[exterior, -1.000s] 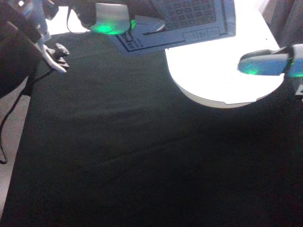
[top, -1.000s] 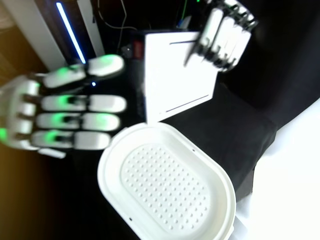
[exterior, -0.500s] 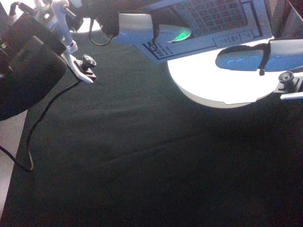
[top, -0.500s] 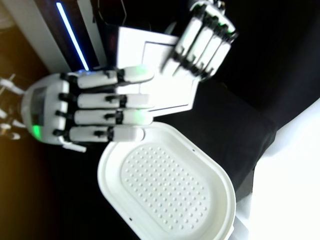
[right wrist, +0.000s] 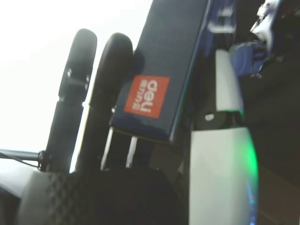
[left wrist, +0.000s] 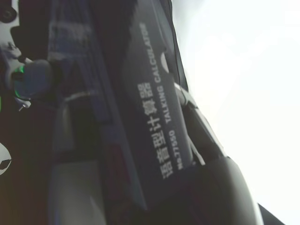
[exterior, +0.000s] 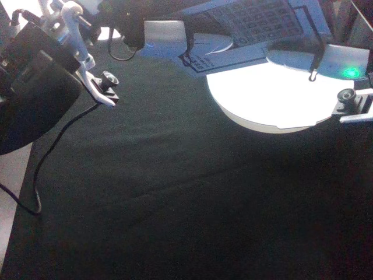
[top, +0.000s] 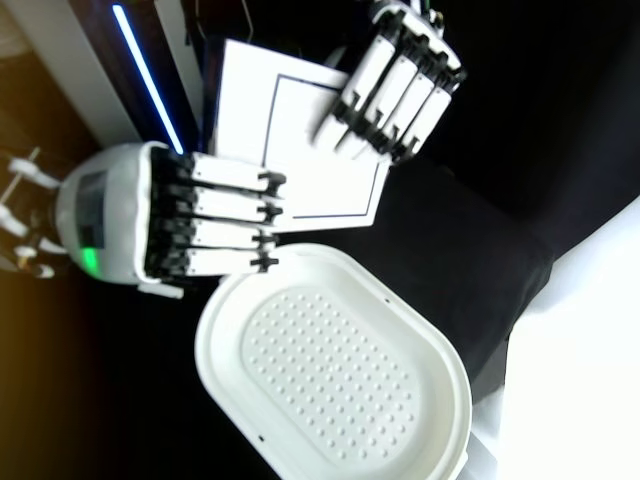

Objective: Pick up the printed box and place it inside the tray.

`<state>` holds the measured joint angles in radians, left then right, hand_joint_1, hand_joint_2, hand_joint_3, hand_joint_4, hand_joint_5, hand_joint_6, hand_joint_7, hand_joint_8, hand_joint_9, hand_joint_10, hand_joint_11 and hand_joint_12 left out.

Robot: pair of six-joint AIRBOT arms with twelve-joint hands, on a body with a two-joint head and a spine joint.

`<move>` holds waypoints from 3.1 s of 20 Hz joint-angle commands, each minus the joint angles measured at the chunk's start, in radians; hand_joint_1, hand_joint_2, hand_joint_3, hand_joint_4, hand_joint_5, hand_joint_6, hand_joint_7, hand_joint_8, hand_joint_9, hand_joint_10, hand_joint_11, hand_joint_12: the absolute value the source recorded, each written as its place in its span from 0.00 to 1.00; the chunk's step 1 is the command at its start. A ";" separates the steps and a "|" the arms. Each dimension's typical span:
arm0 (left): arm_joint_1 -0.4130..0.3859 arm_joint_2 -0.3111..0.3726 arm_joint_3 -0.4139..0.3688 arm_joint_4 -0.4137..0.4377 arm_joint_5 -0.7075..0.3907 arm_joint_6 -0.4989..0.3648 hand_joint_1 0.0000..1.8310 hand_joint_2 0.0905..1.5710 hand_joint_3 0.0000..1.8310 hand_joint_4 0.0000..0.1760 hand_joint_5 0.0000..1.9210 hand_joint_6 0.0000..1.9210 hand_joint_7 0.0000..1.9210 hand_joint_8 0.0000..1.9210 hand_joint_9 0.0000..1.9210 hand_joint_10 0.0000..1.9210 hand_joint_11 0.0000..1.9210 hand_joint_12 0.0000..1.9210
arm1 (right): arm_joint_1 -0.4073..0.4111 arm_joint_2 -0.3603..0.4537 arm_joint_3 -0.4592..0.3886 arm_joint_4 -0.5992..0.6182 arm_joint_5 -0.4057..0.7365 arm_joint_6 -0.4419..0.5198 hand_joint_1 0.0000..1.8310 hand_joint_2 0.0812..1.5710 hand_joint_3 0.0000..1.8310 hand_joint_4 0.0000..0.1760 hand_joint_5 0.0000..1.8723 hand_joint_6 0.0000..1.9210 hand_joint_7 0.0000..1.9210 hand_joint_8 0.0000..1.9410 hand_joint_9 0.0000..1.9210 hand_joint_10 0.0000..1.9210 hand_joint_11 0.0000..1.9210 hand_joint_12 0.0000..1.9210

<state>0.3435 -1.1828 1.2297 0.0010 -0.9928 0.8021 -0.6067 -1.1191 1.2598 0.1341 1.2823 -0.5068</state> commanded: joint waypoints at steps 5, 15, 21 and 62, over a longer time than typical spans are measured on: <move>0.004 0.021 -0.014 -0.004 -0.185 -0.014 0.24 0.71 0.00 0.00 0.19 0.09 0.23 0.08 0.27 0.08 0.16 0.51 | 0.014 0.004 0.006 0.017 0.118 -0.001 0.70 0.65 0.00 0.00 0.55 0.39 0.64 0.40 0.67 0.46 0.60 0.70; 0.017 0.047 -0.016 -0.008 -0.185 -0.028 0.05 0.54 0.00 0.00 0.00 0.00 0.00 0.00 0.00 0.00 0.00 0.29 | 0.014 0.032 0.021 0.020 0.124 -0.001 0.71 0.63 0.00 0.00 0.58 0.33 0.68 0.33 0.70 0.41 0.60 0.70; 0.057 0.120 -0.041 -0.053 -0.216 -0.028 0.07 0.57 0.00 0.45 0.00 0.00 0.00 0.00 0.00 0.00 0.00 0.00 | 0.035 0.120 0.019 0.024 0.114 -0.083 0.70 0.65 0.00 0.00 0.54 0.39 0.63 0.43 0.66 0.52 0.58 0.77; 0.332 0.170 -0.127 -0.242 -0.521 -0.036 0.06 0.54 0.00 0.23 0.00 0.00 0.00 0.00 0.00 0.00 0.00 0.00 | 0.156 0.058 0.104 -0.006 -0.204 -0.441 0.37 0.34 0.00 1.00 0.00 0.00 0.00 0.00 0.00 0.00 0.00 0.00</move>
<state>0.6792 -1.0145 1.1000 -0.2451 -1.3941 0.7734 -0.4648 -1.0679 1.3602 0.1215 0.9600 -0.9474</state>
